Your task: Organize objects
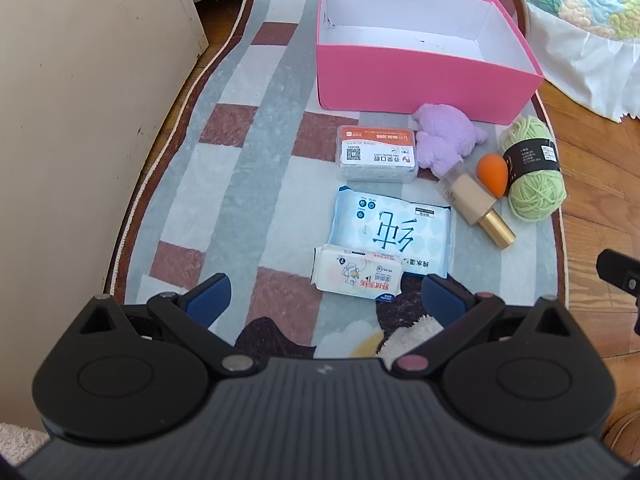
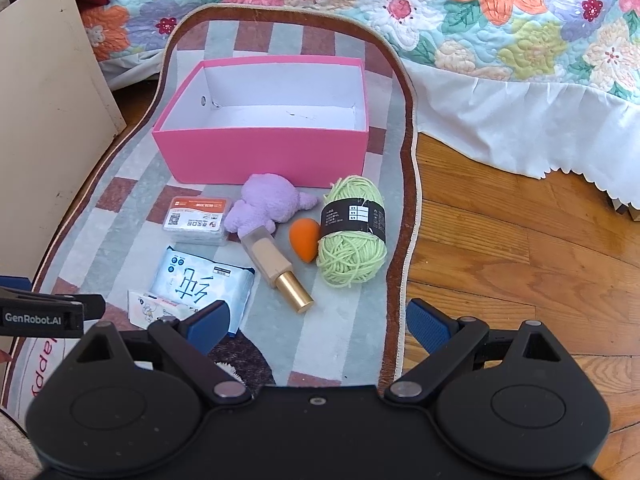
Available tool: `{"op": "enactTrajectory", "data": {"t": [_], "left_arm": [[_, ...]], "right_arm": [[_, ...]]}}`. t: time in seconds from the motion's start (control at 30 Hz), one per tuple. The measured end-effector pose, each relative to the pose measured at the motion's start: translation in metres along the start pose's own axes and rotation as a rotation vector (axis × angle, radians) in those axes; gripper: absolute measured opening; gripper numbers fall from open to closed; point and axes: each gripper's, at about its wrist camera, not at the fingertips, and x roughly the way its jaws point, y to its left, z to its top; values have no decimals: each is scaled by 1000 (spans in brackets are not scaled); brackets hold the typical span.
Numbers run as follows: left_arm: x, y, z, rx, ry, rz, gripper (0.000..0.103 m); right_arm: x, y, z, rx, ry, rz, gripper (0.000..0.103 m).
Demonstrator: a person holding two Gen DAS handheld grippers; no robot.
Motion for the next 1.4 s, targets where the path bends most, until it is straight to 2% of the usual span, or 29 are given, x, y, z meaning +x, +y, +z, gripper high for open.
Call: {"op": "enactTrajectory", "data": {"t": [1.4], "left_arm": [[4, 2, 0, -12, 42, -15, 103]], "right_arm": [[4, -6, -2, 11, 7, -17, 97]]}}
